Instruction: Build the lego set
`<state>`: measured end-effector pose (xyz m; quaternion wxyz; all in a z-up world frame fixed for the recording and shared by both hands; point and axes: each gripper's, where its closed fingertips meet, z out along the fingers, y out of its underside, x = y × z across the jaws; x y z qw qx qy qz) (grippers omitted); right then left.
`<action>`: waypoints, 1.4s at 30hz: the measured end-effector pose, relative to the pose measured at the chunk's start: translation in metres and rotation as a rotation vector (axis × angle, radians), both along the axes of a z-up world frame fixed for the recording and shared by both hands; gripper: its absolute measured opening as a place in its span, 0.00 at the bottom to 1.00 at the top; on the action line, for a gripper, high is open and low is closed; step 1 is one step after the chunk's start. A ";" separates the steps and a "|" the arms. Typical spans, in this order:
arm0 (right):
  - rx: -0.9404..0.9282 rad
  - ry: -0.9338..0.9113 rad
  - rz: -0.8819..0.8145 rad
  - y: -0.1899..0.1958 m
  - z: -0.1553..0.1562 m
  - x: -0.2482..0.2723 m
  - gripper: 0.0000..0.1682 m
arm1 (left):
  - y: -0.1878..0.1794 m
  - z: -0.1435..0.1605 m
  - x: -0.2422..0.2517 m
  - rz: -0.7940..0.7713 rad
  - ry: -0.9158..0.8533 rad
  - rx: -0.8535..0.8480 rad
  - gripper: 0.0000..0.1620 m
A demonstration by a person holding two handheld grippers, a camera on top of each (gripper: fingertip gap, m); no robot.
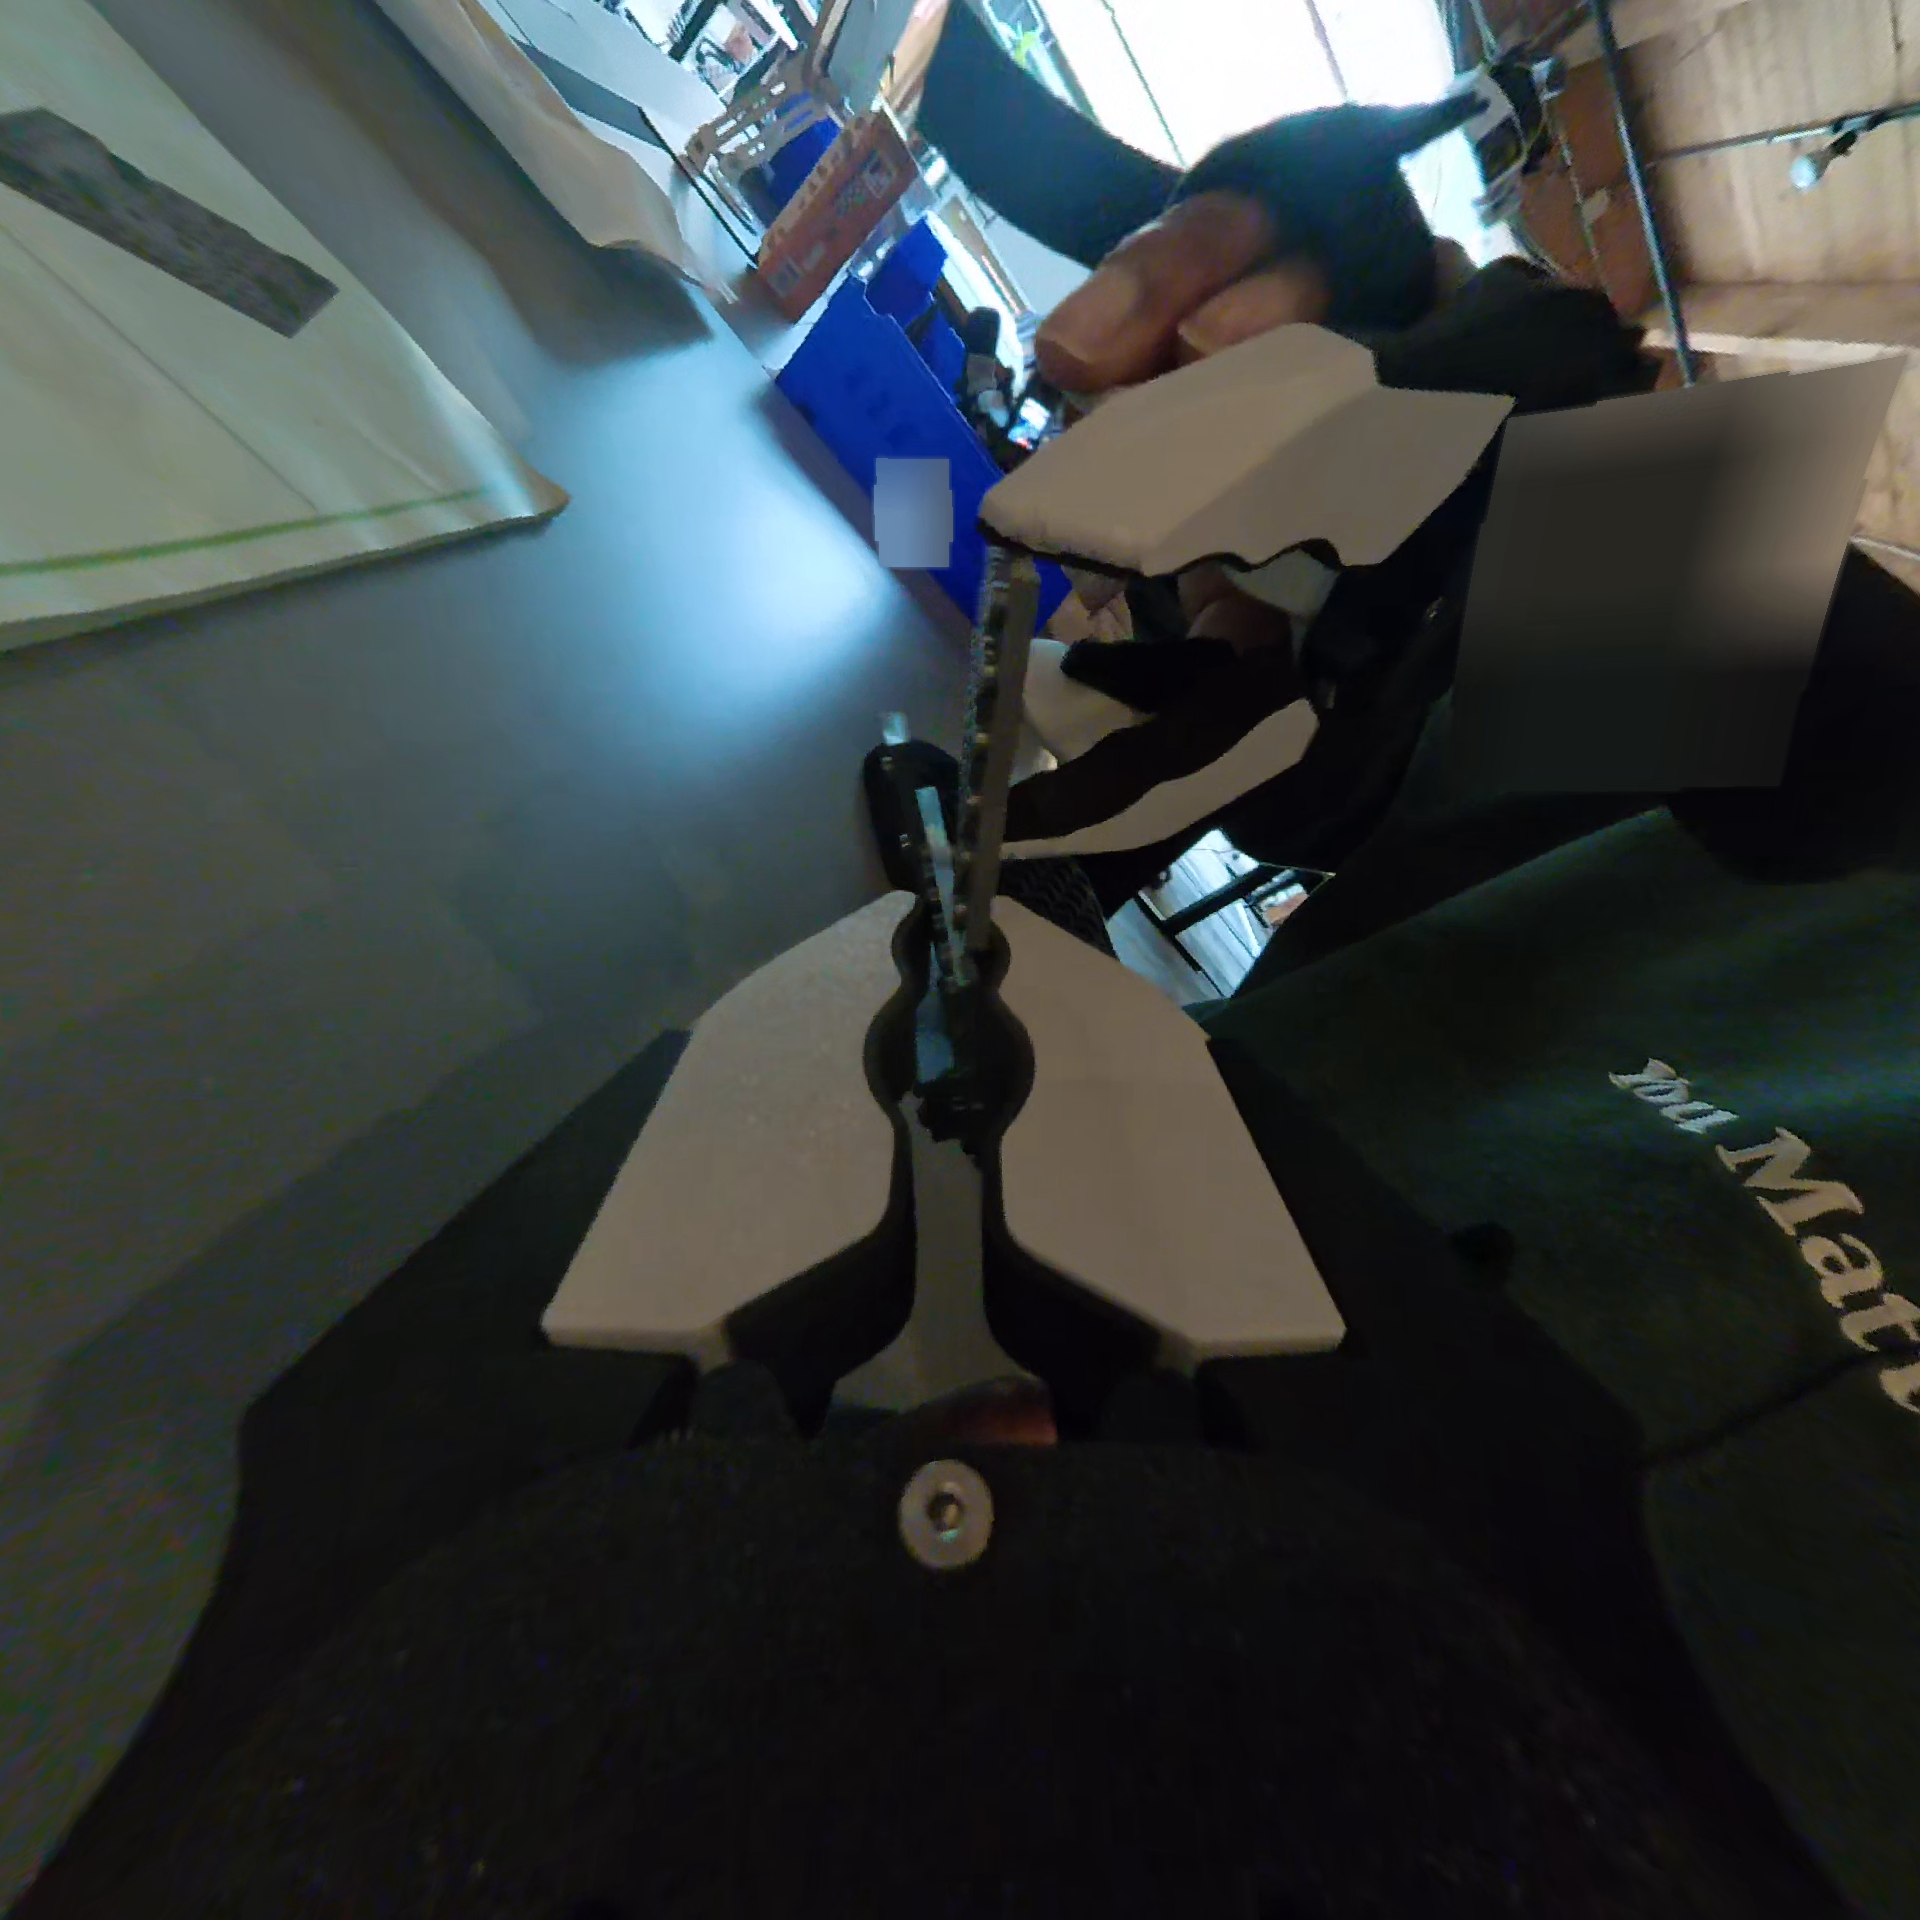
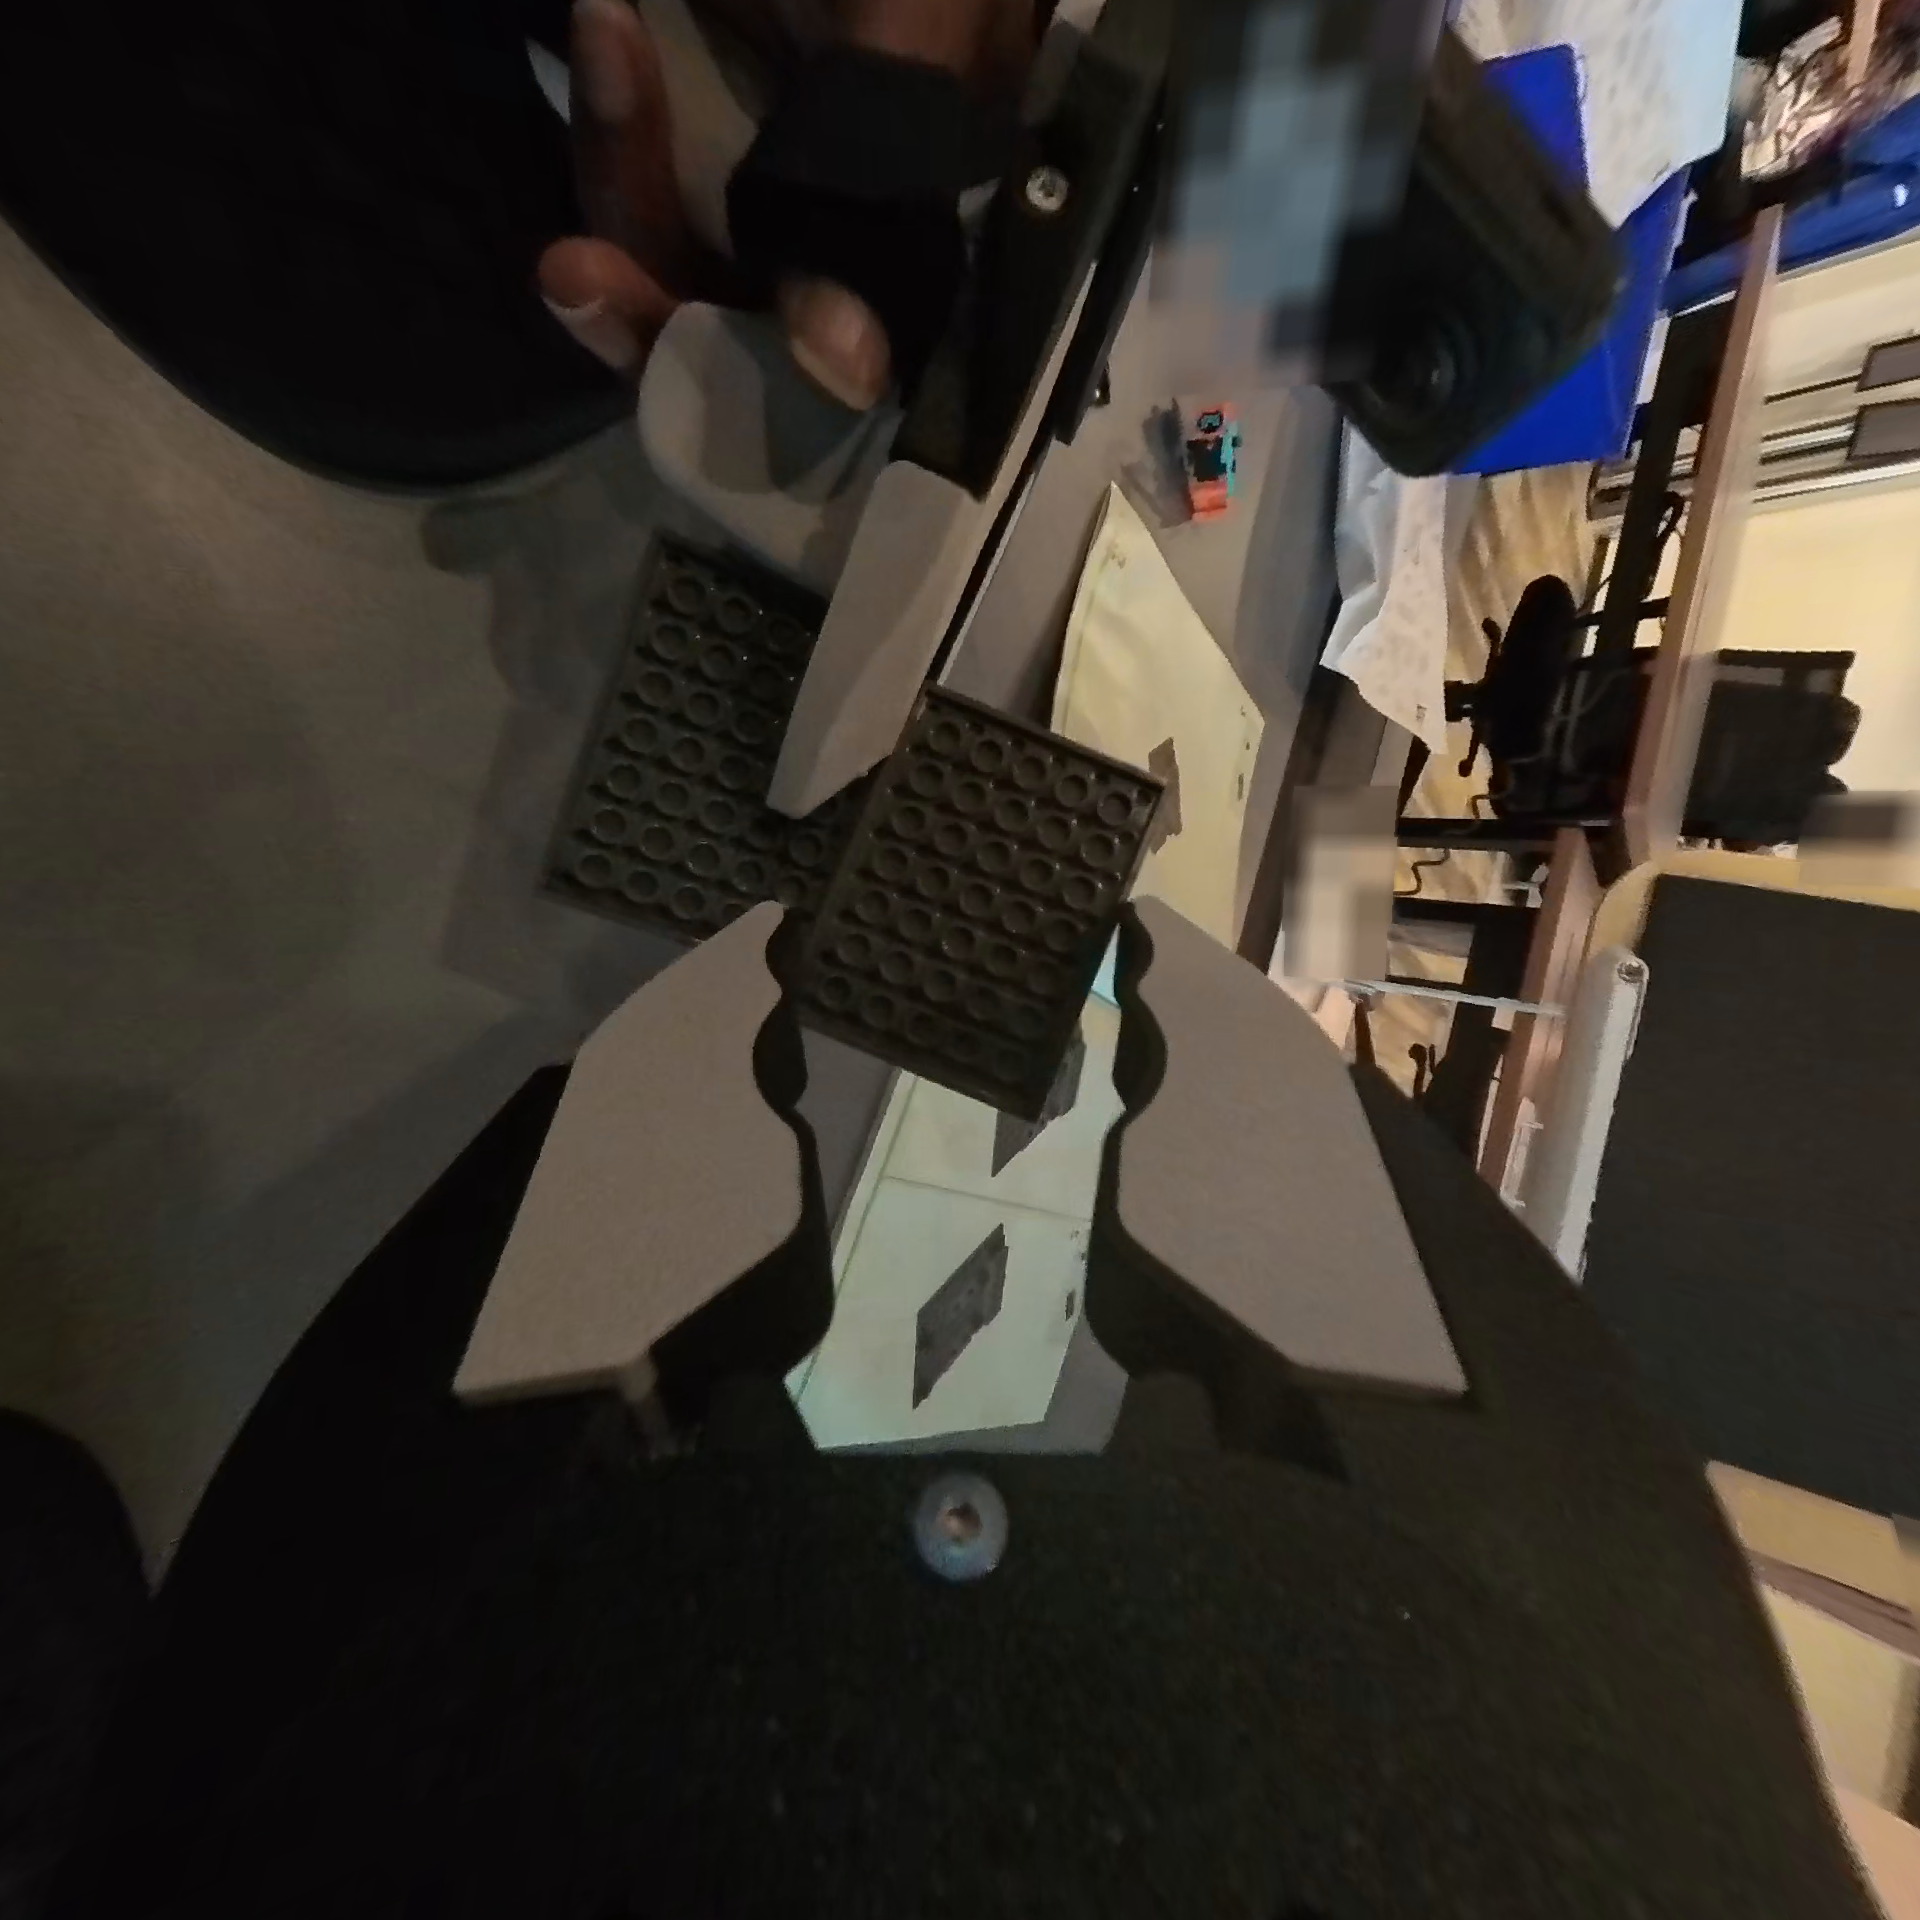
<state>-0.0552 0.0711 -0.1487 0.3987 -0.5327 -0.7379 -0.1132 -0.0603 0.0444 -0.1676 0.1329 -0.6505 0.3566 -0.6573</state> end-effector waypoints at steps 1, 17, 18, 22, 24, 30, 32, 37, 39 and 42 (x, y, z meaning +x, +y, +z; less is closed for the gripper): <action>0.000 0.006 0.003 -0.001 0.001 0.000 0.34 | 0.001 0.000 0.000 0.006 0.002 0.006 0.03; -0.101 0.139 0.030 -0.006 0.008 0.000 0.34 | -0.002 0.006 0.001 0.001 -0.044 0.055 0.03; -0.118 0.157 0.031 -0.006 0.009 0.000 0.34 | -0.002 0.008 0.001 -0.001 -0.054 0.058 0.03; -0.137 0.171 0.047 -0.009 0.012 -0.001 0.34 | -0.004 0.012 0.002 -0.014 -0.073 0.067 0.03; -0.145 0.171 0.058 -0.011 0.013 -0.001 0.35 | -0.007 0.013 0.001 -0.033 -0.080 0.050 0.03; -0.160 0.146 0.090 -0.017 0.014 -0.003 0.34 | -0.016 0.014 0.000 -0.091 -0.085 0.039 0.03; -0.171 0.138 0.093 -0.017 0.013 -0.002 0.34 | -0.018 0.013 0.000 -0.103 -0.085 0.032 0.04; -0.171 0.135 0.092 -0.018 0.011 -0.002 0.33 | -0.020 0.013 0.000 -0.118 -0.083 0.028 0.05; -0.167 0.139 0.093 -0.019 0.011 -0.002 0.33 | -0.020 0.012 0.000 -0.118 -0.084 0.004 0.05; -0.152 0.139 0.103 -0.020 0.011 -0.003 0.33 | -0.019 0.009 0.001 -0.111 -0.071 -0.014 0.03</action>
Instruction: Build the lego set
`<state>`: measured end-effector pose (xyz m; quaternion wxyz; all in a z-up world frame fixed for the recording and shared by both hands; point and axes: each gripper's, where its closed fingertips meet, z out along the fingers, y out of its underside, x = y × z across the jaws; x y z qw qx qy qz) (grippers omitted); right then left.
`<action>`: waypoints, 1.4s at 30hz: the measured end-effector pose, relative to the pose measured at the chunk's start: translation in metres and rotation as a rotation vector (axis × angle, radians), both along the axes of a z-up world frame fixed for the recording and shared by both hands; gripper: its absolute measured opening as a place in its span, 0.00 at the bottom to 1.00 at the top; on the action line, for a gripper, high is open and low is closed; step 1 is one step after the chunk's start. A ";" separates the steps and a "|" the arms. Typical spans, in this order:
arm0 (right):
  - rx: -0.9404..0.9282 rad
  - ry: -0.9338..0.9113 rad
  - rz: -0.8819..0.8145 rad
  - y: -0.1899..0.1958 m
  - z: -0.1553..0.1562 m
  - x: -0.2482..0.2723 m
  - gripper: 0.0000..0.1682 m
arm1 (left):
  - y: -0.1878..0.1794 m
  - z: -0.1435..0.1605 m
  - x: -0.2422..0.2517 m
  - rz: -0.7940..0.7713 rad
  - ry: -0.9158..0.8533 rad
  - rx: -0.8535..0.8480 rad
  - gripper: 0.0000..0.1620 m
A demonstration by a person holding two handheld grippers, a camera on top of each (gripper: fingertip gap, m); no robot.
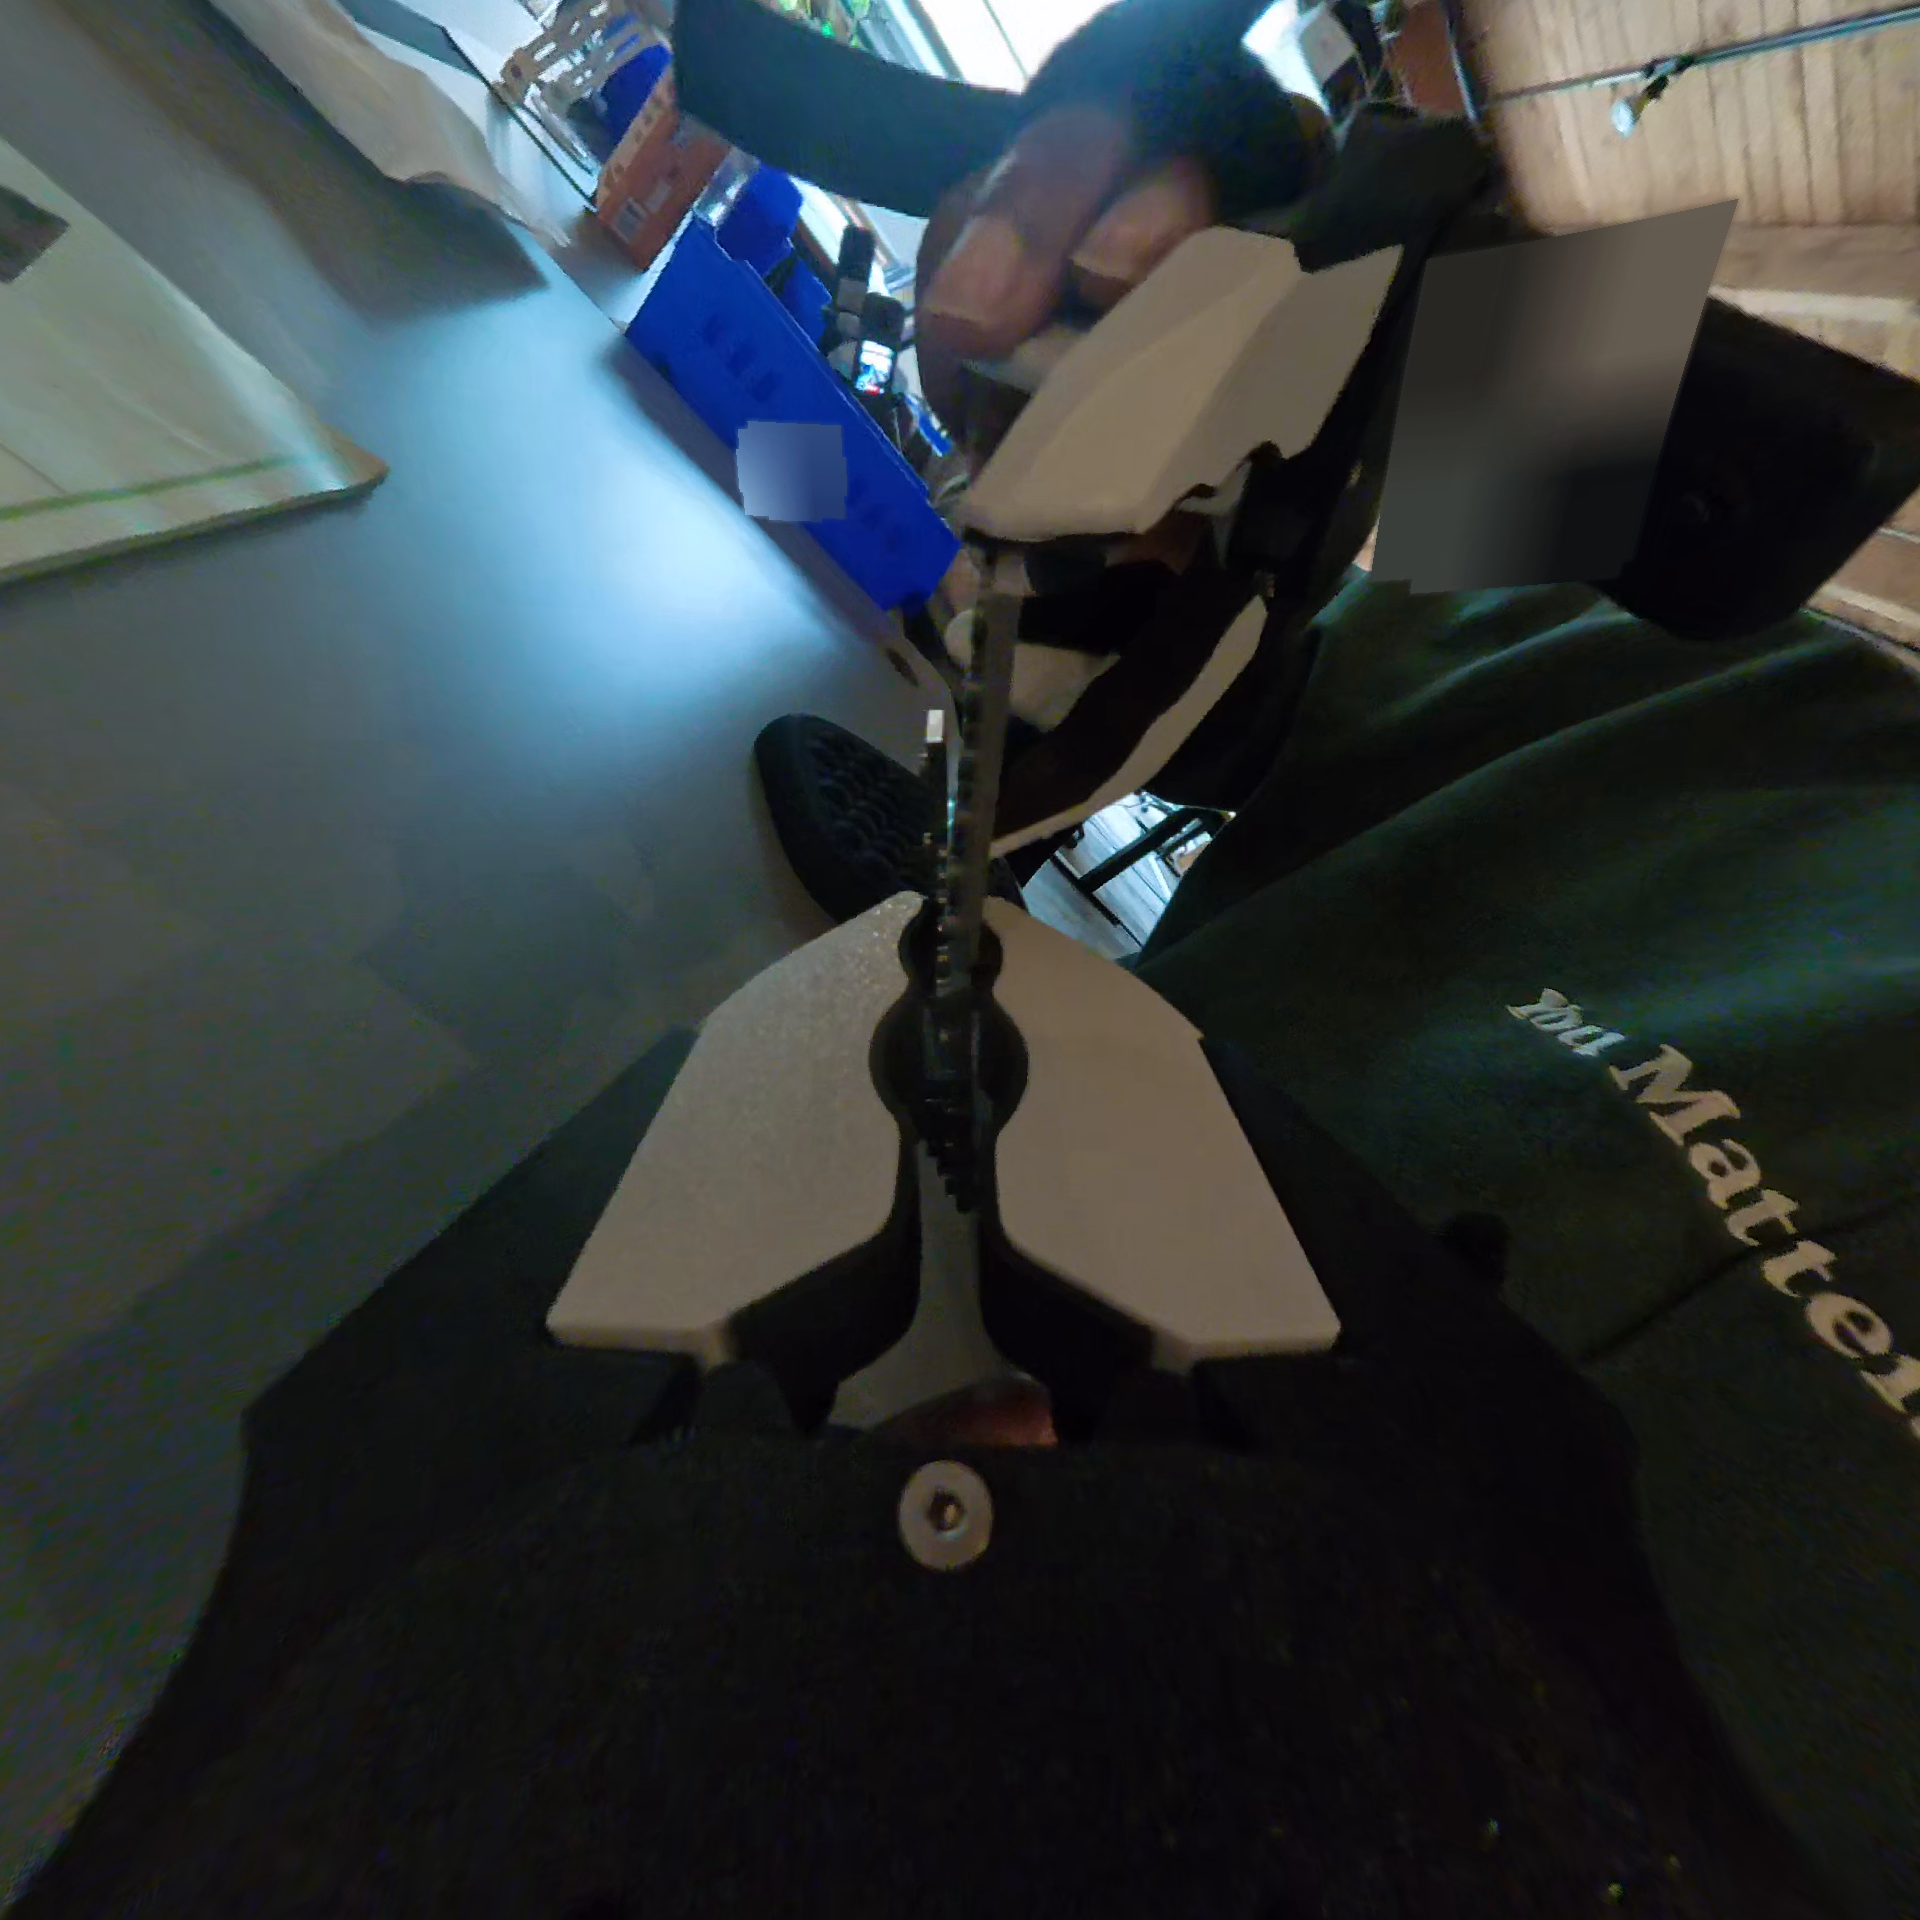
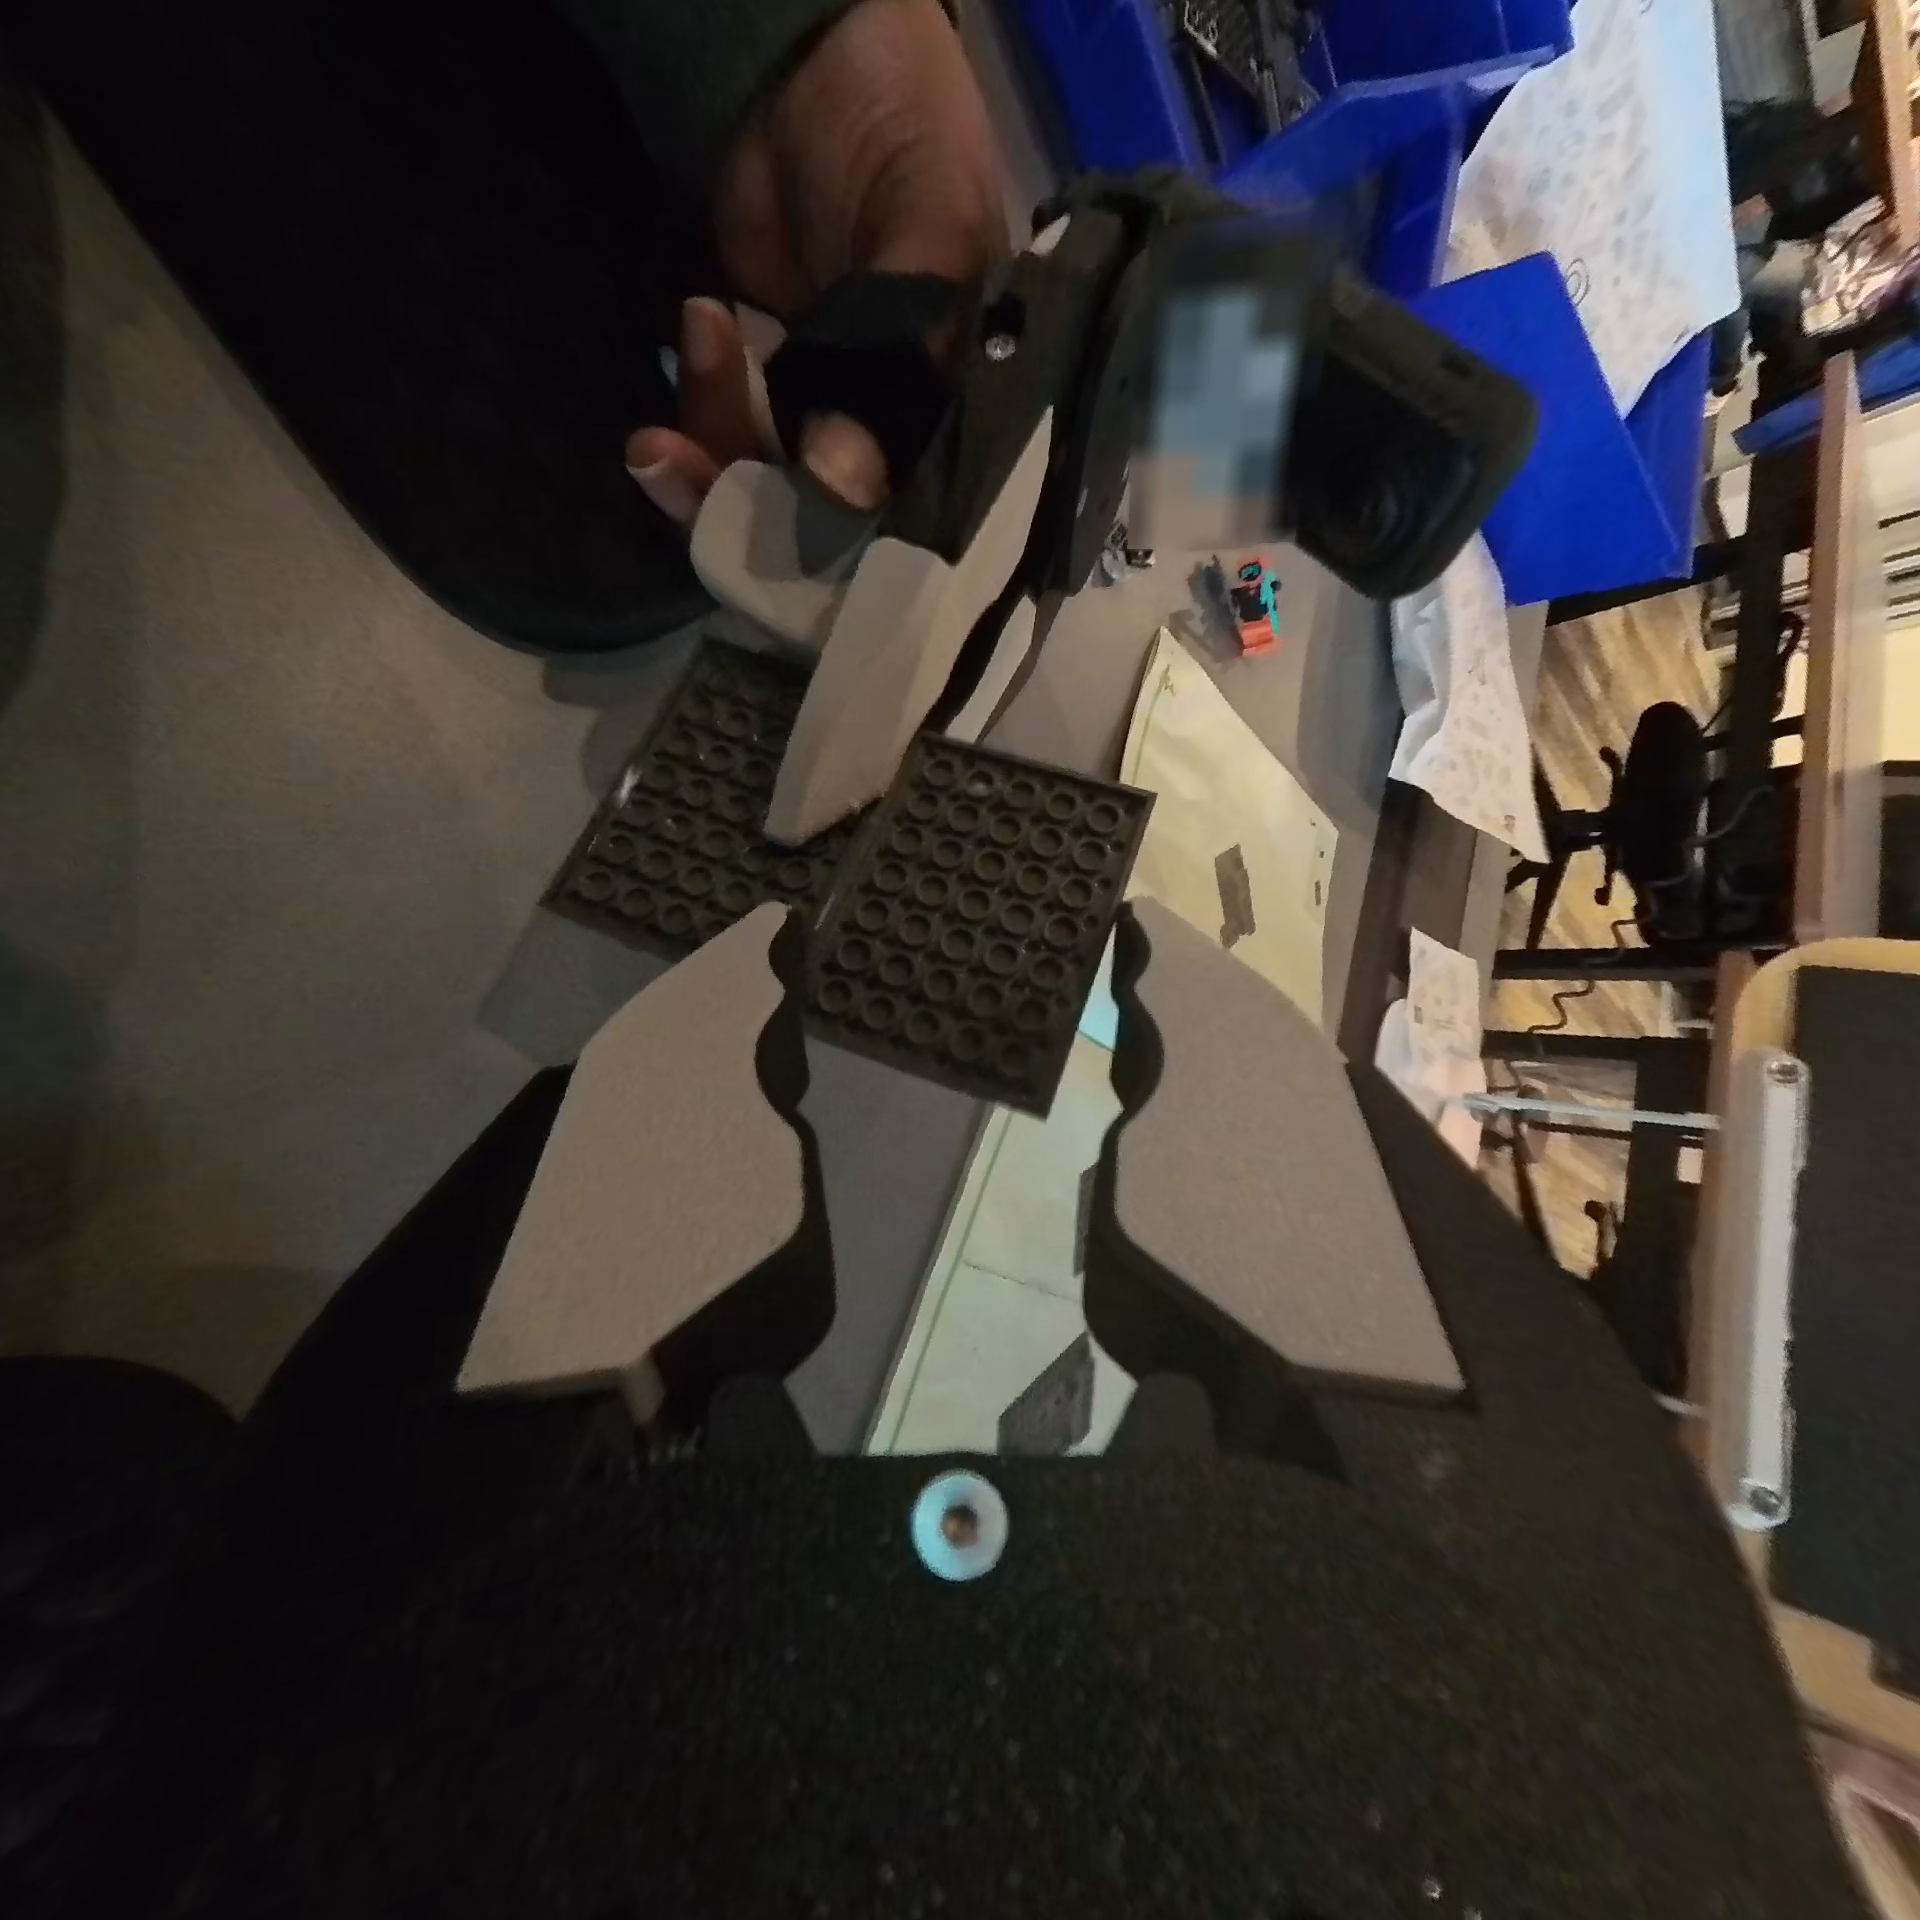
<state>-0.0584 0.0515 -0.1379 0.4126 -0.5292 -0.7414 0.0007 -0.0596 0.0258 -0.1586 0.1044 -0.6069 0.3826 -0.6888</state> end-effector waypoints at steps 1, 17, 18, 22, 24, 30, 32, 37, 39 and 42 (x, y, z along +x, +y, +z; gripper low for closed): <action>0.007 -0.006 0.002 0.000 -0.001 0.000 0.33 | 0.000 -0.001 0.000 0.002 0.007 0.002 0.03; -0.040 0.074 0.015 -0.001 0.015 -0.001 0.34 | 0.001 0.007 0.003 0.056 -0.049 0.199 0.03; -0.049 0.080 0.016 -0.001 0.015 -0.002 0.34 | 0.001 0.008 0.003 0.058 -0.056 0.209 0.03; -0.069 0.102 0.012 -0.003 0.018 -0.001 0.35 | 0.000 0.012 0.002 0.066 -0.073 0.259 0.03; -0.079 0.119 0.010 -0.004 0.020 -0.001 0.35 | -0.001 0.014 0.002 0.070 -0.081 0.282 0.03; -0.097 0.149 0.014 -0.008 0.024 0.001 0.36 | -0.002 0.020 0.002 0.077 -0.101 0.338 0.03; -0.118 0.172 0.002 -0.009 0.025 0.001 0.38 | -0.002 0.022 0.002 0.079 -0.106 0.344 0.03; -0.179 0.231 -0.020 -0.012 0.022 0.004 0.37 | -0.001 0.022 0.003 0.090 -0.096 0.380 0.03; -0.211 0.262 -0.031 -0.013 0.021 0.006 0.37 | -0.001 0.020 0.003 0.089 -0.085 0.383 0.03; -0.288 0.334 -0.066 -0.012 0.024 0.013 0.36 | 0.000 0.017 0.003 0.094 -0.067 0.385 0.03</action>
